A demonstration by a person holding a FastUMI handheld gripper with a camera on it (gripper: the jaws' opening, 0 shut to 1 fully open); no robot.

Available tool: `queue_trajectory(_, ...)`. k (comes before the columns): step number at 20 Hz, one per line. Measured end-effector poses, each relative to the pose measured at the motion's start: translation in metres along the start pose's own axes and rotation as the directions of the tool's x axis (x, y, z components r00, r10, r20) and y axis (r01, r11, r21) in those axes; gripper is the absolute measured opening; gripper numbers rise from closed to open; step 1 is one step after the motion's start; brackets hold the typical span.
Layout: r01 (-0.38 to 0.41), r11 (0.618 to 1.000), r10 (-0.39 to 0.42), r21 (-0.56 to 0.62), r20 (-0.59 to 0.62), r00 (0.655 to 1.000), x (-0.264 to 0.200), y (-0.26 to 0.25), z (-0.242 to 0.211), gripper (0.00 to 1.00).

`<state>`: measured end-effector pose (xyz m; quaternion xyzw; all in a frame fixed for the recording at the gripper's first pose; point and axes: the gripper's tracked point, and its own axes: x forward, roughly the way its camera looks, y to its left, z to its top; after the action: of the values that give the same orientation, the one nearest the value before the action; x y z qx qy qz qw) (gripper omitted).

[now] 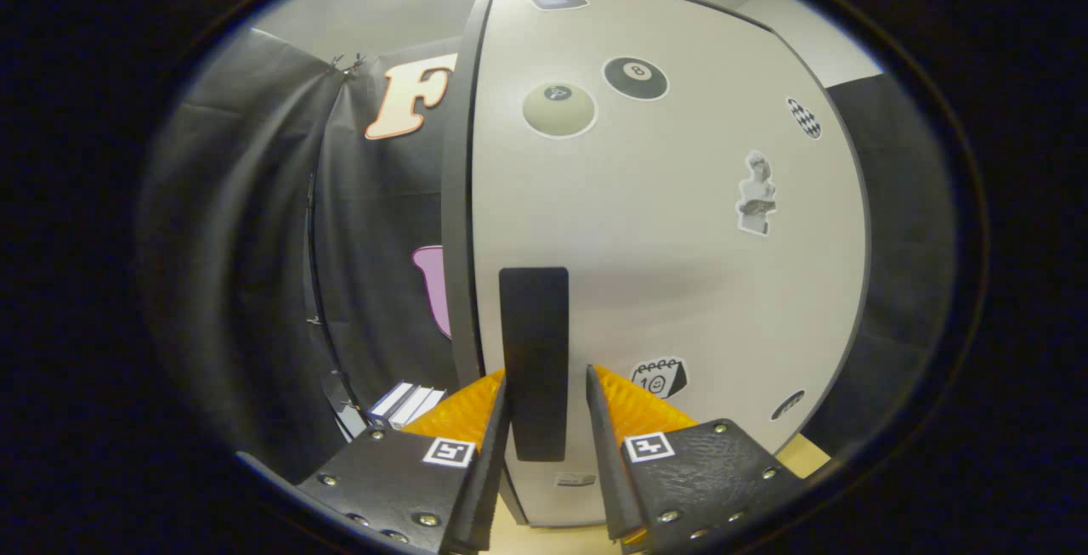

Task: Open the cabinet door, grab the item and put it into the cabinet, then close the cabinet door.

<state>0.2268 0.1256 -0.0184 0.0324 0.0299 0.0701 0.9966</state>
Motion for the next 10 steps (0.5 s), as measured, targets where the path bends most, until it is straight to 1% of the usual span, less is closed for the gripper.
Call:
queue_trajectory(1,-0.005,1.000,0.005,0.007,-0.008,1.000,0.001,0.001,-0.001,0.50)
queue_trajectory(3,-0.018,0.999,0.019,0.033,-0.006,1.000,0.000,0.004,0.001,0.31)
queue_trajectory(5,-0.017,1.000,0.017,0.025,0.001,1.000,-0.002,0.003,0.002,0.27)
queue_trajectory(10,-0.025,0.998,0.027,0.050,-0.023,0.999,-0.008,0.001,-0.001,0.27)
